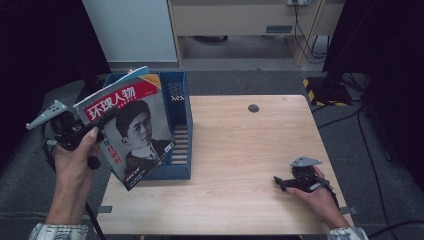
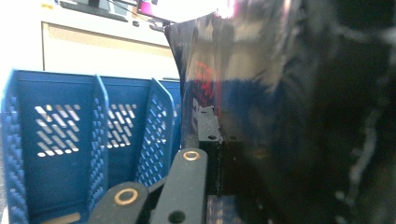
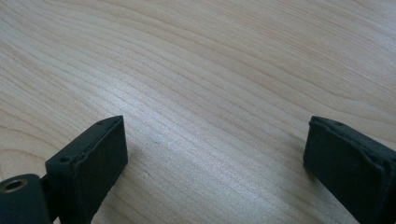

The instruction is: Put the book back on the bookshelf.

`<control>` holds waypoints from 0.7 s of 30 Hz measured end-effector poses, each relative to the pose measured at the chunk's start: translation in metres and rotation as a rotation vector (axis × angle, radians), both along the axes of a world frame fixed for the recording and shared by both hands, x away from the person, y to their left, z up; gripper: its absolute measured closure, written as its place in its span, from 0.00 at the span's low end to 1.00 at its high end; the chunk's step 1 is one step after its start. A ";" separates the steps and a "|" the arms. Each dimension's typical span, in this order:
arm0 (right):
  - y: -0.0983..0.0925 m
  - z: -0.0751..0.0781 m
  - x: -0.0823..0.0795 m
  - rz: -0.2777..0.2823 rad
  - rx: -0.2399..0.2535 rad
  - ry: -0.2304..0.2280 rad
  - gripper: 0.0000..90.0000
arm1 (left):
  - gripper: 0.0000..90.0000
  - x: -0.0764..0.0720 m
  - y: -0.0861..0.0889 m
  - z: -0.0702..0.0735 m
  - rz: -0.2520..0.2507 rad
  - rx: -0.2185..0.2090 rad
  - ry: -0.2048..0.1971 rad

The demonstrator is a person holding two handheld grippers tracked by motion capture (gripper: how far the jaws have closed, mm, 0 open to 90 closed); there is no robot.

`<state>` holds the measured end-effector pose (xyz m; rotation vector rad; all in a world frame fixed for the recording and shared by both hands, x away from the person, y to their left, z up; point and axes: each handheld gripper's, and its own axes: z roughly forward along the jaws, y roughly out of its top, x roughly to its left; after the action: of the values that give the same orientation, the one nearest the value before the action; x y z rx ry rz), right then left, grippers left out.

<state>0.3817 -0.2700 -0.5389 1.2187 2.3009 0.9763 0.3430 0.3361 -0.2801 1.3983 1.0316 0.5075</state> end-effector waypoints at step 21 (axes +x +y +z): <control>0.000 0.000 0.000 -0.001 0.001 0.001 0.07 | 0.96 -0.012 0.037 0.001 0.074 0.010 -0.003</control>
<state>0.3816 -0.2699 -0.5390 1.2215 2.3004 0.9767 0.3309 0.3730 -0.2795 1.3714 1.0834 0.5696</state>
